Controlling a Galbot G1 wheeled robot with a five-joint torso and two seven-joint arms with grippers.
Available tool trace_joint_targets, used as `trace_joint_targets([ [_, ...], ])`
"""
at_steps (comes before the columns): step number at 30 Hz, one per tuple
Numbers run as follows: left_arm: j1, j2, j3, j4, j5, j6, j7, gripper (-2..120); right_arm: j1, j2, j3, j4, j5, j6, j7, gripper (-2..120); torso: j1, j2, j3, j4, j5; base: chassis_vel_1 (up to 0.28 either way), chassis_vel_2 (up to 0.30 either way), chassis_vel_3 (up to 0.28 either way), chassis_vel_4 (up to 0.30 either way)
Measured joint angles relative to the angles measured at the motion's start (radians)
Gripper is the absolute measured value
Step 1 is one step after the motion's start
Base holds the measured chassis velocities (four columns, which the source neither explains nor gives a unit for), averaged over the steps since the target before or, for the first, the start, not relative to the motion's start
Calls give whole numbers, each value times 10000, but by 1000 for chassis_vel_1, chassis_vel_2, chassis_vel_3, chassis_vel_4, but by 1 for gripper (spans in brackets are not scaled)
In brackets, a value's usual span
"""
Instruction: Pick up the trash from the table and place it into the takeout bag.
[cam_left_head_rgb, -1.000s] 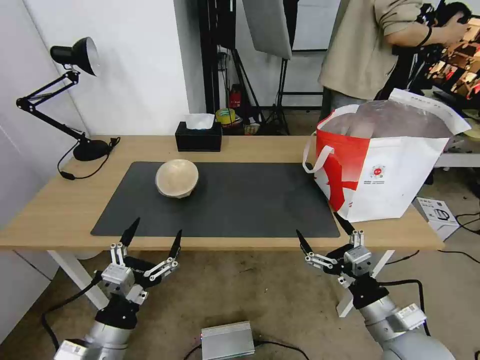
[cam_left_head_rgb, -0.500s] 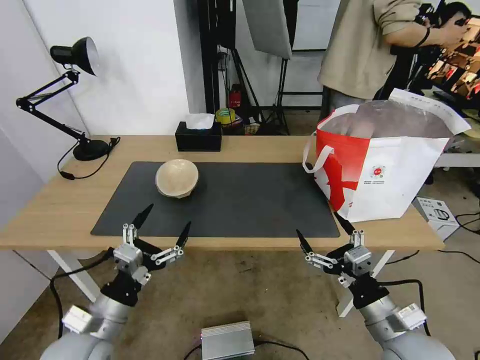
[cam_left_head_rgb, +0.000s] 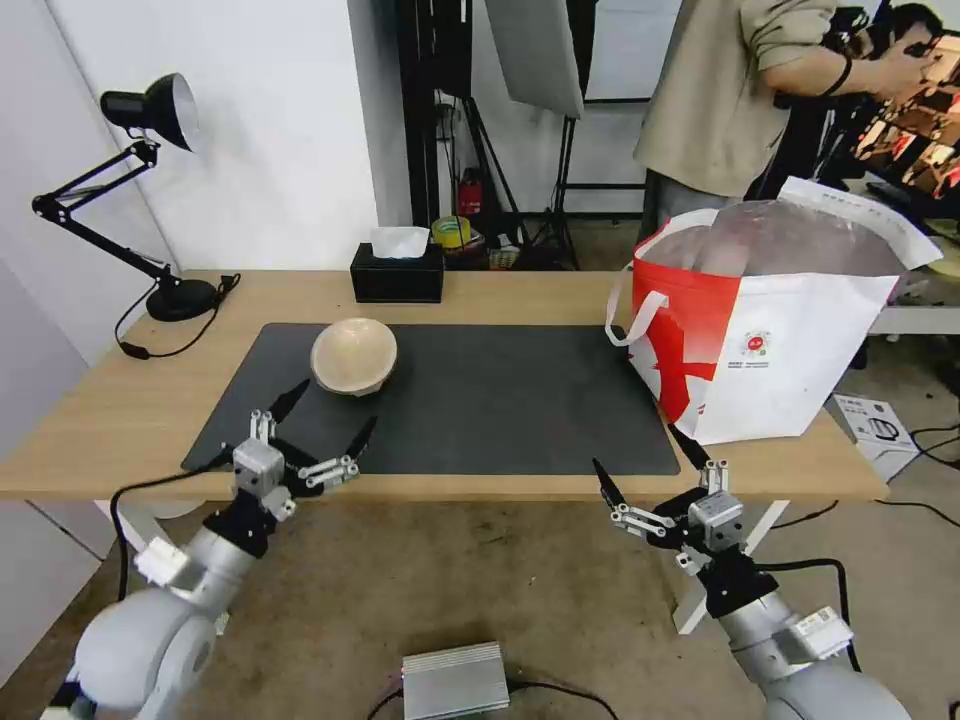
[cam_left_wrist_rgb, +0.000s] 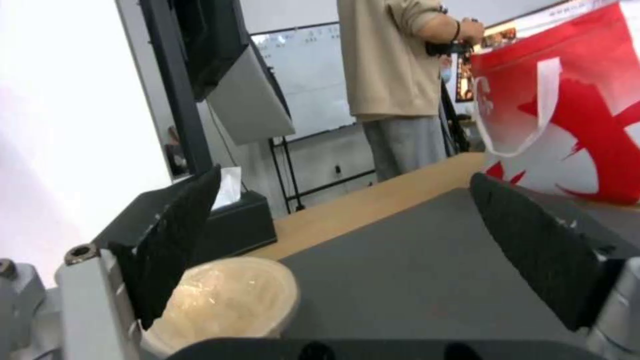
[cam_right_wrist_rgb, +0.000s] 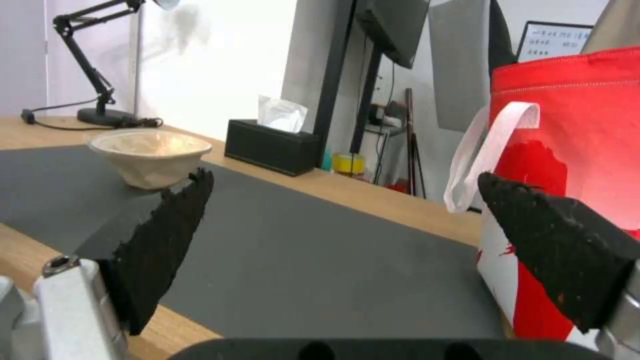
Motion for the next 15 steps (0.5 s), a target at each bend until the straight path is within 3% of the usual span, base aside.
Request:
trace_joint_targets([
  [15,-2085,1041,1154,1072,-237,494,-167,100,0,0,0,0,1,-6,0,100,0,0,0,0,0,0,0,0,0],
])
